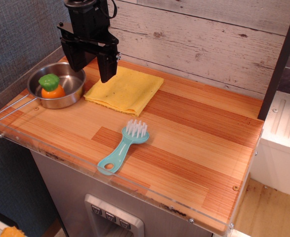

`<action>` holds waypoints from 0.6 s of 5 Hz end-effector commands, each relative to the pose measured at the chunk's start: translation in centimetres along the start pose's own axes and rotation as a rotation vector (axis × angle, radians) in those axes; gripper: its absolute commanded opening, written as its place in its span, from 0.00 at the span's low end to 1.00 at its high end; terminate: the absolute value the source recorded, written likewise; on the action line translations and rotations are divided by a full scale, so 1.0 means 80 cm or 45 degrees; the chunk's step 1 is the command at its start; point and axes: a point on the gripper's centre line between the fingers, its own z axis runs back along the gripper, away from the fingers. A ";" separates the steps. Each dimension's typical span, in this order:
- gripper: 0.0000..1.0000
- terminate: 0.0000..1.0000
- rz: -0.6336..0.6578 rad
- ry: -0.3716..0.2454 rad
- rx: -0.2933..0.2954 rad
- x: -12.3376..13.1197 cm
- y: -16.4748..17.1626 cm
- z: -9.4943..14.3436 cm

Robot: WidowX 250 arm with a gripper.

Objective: Move the towel to the back right table corner

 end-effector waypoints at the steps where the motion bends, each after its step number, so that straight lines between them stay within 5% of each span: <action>1: 1.00 0.00 0.000 0.000 0.000 0.000 0.000 0.000; 3: 1.00 0.00 0.048 0.015 0.094 0.053 0.001 -0.038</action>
